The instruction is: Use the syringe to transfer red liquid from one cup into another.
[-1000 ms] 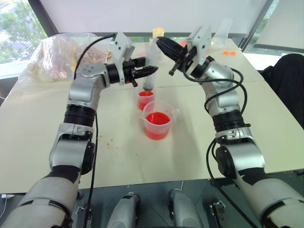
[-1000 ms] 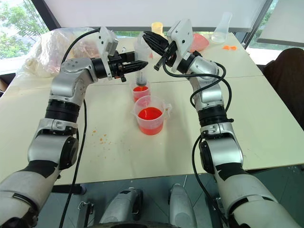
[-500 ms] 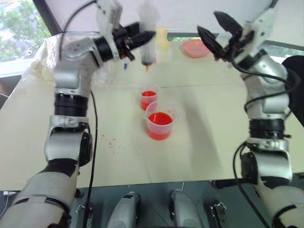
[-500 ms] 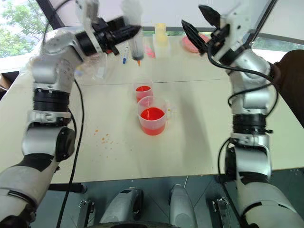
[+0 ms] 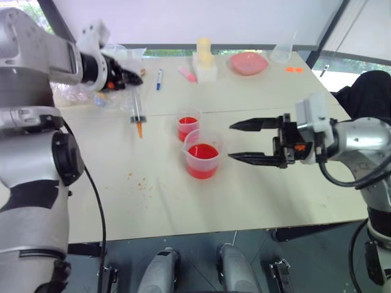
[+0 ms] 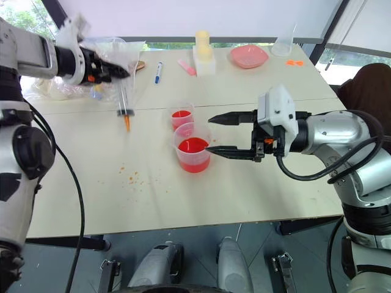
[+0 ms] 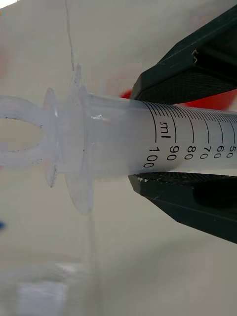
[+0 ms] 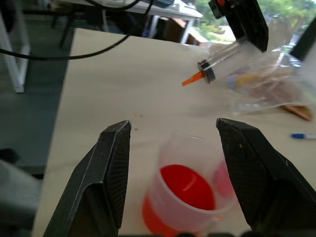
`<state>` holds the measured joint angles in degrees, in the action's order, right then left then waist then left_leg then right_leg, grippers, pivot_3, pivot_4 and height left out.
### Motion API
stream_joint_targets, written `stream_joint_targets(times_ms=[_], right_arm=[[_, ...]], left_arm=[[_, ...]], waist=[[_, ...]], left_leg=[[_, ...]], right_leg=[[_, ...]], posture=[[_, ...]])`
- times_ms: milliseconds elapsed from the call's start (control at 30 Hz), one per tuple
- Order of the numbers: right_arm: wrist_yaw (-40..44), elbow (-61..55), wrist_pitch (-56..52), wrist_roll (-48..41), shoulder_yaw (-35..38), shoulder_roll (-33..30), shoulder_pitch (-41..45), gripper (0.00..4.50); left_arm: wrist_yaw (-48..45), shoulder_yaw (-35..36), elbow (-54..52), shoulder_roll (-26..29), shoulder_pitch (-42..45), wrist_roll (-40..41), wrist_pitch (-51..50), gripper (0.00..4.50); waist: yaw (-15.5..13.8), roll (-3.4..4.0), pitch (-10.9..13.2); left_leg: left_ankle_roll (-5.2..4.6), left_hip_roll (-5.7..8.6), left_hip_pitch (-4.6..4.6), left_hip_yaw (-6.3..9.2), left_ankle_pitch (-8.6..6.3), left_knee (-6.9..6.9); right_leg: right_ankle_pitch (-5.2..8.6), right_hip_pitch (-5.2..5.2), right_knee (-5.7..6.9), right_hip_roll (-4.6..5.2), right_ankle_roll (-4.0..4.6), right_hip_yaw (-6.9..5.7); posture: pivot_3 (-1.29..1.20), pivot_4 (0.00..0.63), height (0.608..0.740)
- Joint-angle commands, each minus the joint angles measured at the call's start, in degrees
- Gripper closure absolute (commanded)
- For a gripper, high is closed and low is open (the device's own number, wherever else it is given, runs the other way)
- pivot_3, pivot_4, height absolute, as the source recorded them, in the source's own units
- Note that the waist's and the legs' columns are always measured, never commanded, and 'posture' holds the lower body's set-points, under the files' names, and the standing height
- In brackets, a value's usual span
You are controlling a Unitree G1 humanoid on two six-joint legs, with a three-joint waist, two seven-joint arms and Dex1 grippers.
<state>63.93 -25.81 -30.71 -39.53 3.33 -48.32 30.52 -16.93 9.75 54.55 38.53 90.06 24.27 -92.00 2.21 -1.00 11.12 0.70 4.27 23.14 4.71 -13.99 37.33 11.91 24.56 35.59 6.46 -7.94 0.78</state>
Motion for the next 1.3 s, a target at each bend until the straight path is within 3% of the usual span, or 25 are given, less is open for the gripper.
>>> stream_joint_targets(times_ms=[33, 100, 200, 267, 467, 533, 733, 900, 967, 1033, 1100, 1233, 1300], right_arm=[[-0.25, -0.38, 1.17, 0.01, -0.95, 1.84, 0.37, 1.65], [-1.16, -0.38, 1.25, 0.56, -1.96, 3.17, 0.32, 1.65], [-2.53, -0.8, 0.56, 0.29, -2.36, 4.55, -0.26, 1.65], [-3.25, -1.34, -0.09, -0.01, -2.35, 4.93, -0.9, 1.65], [-5.06, -2.27, -0.87, -0.07, -2.13, 5.13, -3.05, 1.65], [-5.42, -2.72, -0.58, 0.83, -2.79, 5.03, -4.1, 1.61], [-6.13, -3.26, -1.05, 0.68, -2.24, 4.65, -5.78, 1.61], [-6.8, -3.2, -1.12, 0.7, -1.97, 4.59, -6.53, 1.61], [-7.71, -2.72, -0.88, 1.19, -1.41, 4.72, -7.81, 1.61], [-8.47, -2.29, -0.31, 1.87, -0.9, 4.67, -8.61, 1.61], [-8.48, -2.17, -0.07, 1.94, -0.5, 4.42, -9.02, 1.61], [-8.64, -2.21, -0.26, 1.8, 0.5, 4.01, -9.57, 1.61], [-8.78, -2.62, -1.06, 1.21, 1.96, 3.13, -10.8, 1.61]], left_arm=[[5.36, 1.03, 24.69, 0.42, 9.21, 0.82, -0.5, 3.06], [6.54, 2.15, 33.65, 0.07, 9.59, 0.57, -0.5, 3.06], [4.9, 0.69, 58.75, -0.6, 15.46, -1.16, 13.43, 3.06], [4.11, 0.66, 65.04, -1.12, 15.45, -1.28, 18.92, 3.06], [3.0, 1.44, 65.45, -2.21, 12.36, -1.05, 21.23, 3.06], [2.8, 1.39, 65.45, -2.7, 12.03, -1.49, 21.77, 2.12], [2.12, 1.23, 65.45, -2.98, 12.07, -2.02, 21.69, 0.04], [1.01, 0.67, 65.45, -2.96, 12.66, -4.14, 24.15, 0.04], [-0.9, -0.72, 65.45, -3.27, 13.5, -8.22, 31.84, 0.04], [-2.23, -3.73, 65.45, -3.55, 13.77, -12.69, 52.21, 0.04], [-6.8, -2.95, 65.45, -2.28, 13.71, -13.91, 62.28, 0.04], [-17.77, 0.52, 65.45, 0.38, 13.67, -16.44, 62.04, 0.04], [-23.93, 0.34, 65.45, 0.98, 12.23, -20.19, 69.16, 0.04]], waist=[[-0.39, -0.14, 0.05], [-0.89, -0.14, 0.05], [-1.34, -0.16, 0.06], [-1.58, -0.2, 0.08], [-1.46, -0.27, 0.12], [-1.39, -0.27, 0.12], [-1.39, -0.28, 0.11], [-1.39, -0.28, 0.11], [-1.46, -0.3, 0.1], [-1.54, -0.3, 0.1], [-1.5, -0.32, 0.1], [-1.5, -0.31, 0.1], [-1.67, -0.32, 0.1]], left_leg=[[0.0, 0.02, 0.03, 0.01, 0.0, 0.01], [0.0, 0.09, 0.05, -0.01, 0.0, -0.01], [0.0, 0.14, 0.12, -0.08, 0.0, -0.01], [0.0, 0.15, 0.16, -0.17, 0.0, 0.01], [0.01, 0.13, 0.19, -0.17, -0.01, 0.0], [0.01, 0.13, 0.18, -0.18, -0.01, 0.0], [0.0, 0.14, 0.18, -0.2, -0.01, 0.01], [0.0, 0.14, 0.18, -0.21, -0.01, 0.02], [0.0, 0.14, 0.18, -0.21, -0.01, 0.02], [0.01, 0.13, 0.18, -0.23, 0.0, 0.02], [0.01, 0.12, 0.19, -0.27, 0.0, 0.04], [0.01, 0.11, 0.21, -0.36, -0.02, -0.04], [-0.03, 0.12, 0.23, -0.36, -0.03, 0.0]], right_leg=[[0.0, 0.01, 0.0, 0.0, 0.0, -0.02], [0.0, 0.0, -0.09, 0.04, -0.01, -0.05], [0.0, 0.05, -0.1, 0.07, -0.01, -0.08], [0.0, 0.05, -0.12, 0.08, -0.02, -0.11], [-0.01, 0.06, -0.11, 0.14, -0.01, -0.12], [-0.01, 0.06, -0.1, 0.14, -0.01, -0.12], [-0.01, 0.06, -0.09, 0.14, -0.02, -0.12], [-0.01, 0.06, -0.08, 0.14, -0.02, -0.12], [-0.01, 0.06, -0.07, 0.14, -0.02, -0.12], [-0.02, 0.06, -0.08, 0.15, -0.01, -0.12], [-0.03, 0.09, -0.06, 0.19, 0.0, -0.1], [-0.06, 0.15, -0.11, 0.19, 0.02, -0.1], [-0.05, 0.12, -0.14, 0.19, 0.01, -0.11]], posture=[[0.0, 0.15, 0.74], [0.0, 0.15, 0.74], [0.0, 0.15, 0.74], [0.0, 0.15, 0.74], [0.0, 0.15, 0.74], [0.0, 0.15, 0.74], [0.0, 0.15, 0.74], [0.0, 0.15, 0.74], [0.0, 0.15, 0.74], [0.0, 0.15, 0.74], [0.0, 0.15, 0.74], [0.0, 0.15, 0.74], [0.0, 0.15, 0.74]])
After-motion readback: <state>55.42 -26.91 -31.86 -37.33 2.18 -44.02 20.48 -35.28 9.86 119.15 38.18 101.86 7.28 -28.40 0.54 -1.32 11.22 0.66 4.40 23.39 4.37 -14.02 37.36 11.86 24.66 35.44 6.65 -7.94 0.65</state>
